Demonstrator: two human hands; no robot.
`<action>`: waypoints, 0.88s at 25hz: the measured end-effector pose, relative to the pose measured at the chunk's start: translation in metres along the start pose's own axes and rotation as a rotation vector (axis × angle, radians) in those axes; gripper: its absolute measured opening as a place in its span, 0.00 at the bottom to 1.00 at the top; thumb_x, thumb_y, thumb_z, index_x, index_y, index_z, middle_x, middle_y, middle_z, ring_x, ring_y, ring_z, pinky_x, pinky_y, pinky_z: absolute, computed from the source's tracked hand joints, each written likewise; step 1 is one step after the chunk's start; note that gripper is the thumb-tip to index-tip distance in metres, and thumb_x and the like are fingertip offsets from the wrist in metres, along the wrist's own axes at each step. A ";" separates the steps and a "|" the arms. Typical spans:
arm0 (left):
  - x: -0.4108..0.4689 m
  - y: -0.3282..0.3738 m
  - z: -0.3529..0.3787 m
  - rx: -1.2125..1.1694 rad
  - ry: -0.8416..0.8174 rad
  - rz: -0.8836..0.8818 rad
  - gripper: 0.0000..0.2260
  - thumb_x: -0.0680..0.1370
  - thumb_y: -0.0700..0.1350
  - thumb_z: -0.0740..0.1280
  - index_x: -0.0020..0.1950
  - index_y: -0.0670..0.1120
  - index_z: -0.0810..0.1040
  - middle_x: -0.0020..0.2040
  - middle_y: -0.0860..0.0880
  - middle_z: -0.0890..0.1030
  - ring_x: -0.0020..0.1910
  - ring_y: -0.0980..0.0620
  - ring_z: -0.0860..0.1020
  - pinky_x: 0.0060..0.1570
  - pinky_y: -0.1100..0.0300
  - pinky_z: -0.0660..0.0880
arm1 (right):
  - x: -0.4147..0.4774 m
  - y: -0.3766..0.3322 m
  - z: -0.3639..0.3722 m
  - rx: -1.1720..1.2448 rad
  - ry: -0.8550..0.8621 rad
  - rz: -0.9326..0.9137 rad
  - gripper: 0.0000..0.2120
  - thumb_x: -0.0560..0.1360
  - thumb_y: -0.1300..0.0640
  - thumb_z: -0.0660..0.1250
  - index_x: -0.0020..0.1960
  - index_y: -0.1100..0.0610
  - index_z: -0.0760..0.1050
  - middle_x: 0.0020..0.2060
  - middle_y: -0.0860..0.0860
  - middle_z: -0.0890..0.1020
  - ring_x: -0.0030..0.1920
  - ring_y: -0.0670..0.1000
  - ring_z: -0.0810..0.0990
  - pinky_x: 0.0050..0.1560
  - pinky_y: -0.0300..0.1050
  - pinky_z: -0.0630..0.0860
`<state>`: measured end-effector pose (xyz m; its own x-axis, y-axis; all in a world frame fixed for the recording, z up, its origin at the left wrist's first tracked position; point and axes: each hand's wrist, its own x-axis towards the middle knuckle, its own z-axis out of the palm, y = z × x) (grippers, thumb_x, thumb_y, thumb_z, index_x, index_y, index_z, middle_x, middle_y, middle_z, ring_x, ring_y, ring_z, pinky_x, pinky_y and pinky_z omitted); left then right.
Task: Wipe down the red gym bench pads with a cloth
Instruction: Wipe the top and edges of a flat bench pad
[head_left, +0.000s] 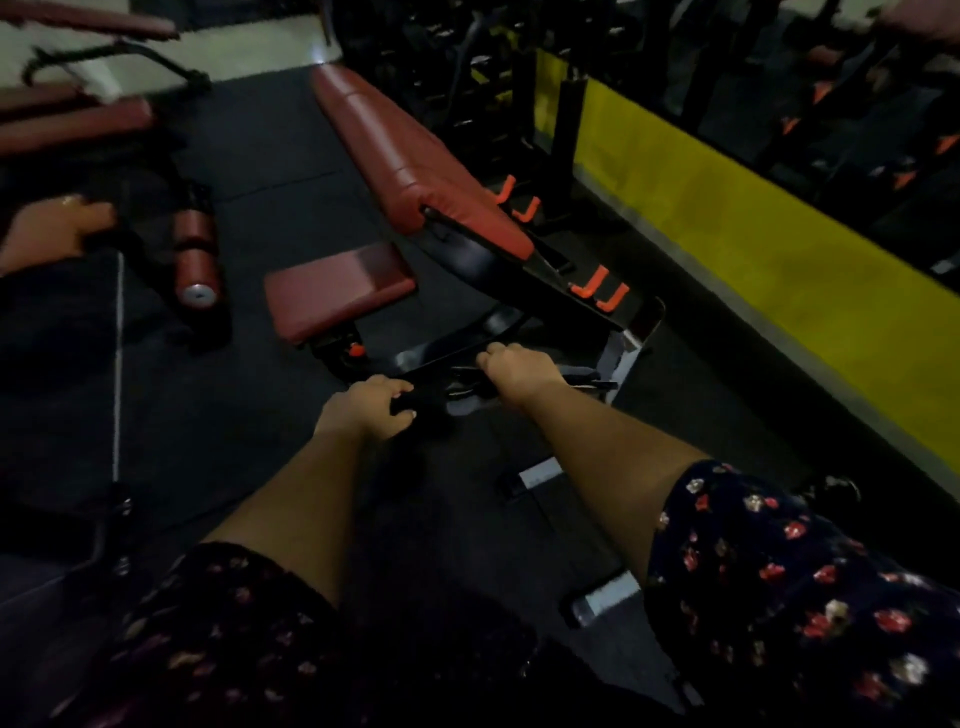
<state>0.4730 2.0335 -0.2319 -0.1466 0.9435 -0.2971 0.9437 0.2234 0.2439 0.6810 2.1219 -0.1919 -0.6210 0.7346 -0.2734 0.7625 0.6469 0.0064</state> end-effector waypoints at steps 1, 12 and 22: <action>0.004 -0.005 -0.003 -0.009 -0.006 -0.038 0.22 0.78 0.56 0.65 0.72 0.56 0.69 0.68 0.51 0.72 0.65 0.48 0.73 0.61 0.50 0.72 | 0.011 -0.004 -0.002 0.001 -0.004 -0.029 0.19 0.78 0.64 0.62 0.68 0.59 0.67 0.63 0.57 0.70 0.64 0.60 0.71 0.56 0.56 0.72; 0.028 -0.138 -0.035 -0.001 0.019 -0.311 0.26 0.78 0.58 0.64 0.75 0.54 0.65 0.74 0.49 0.66 0.70 0.46 0.69 0.65 0.46 0.70 | 0.155 -0.094 -0.031 -0.127 0.021 -0.307 0.19 0.78 0.67 0.58 0.69 0.60 0.66 0.64 0.57 0.70 0.64 0.60 0.71 0.57 0.56 0.73; 0.030 -0.318 -0.108 -0.086 0.151 -0.591 0.24 0.79 0.59 0.62 0.75 0.57 0.64 0.73 0.50 0.67 0.69 0.46 0.69 0.63 0.47 0.70 | 0.313 -0.261 -0.092 -0.128 0.075 -0.562 0.16 0.77 0.64 0.62 0.64 0.58 0.68 0.61 0.56 0.71 0.62 0.59 0.73 0.52 0.53 0.73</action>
<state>0.1364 2.0172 -0.2187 -0.6836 0.6772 -0.2722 0.6640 0.7318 0.1532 0.2707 2.2014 -0.1905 -0.9389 0.2803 -0.1997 0.2867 0.9580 -0.0031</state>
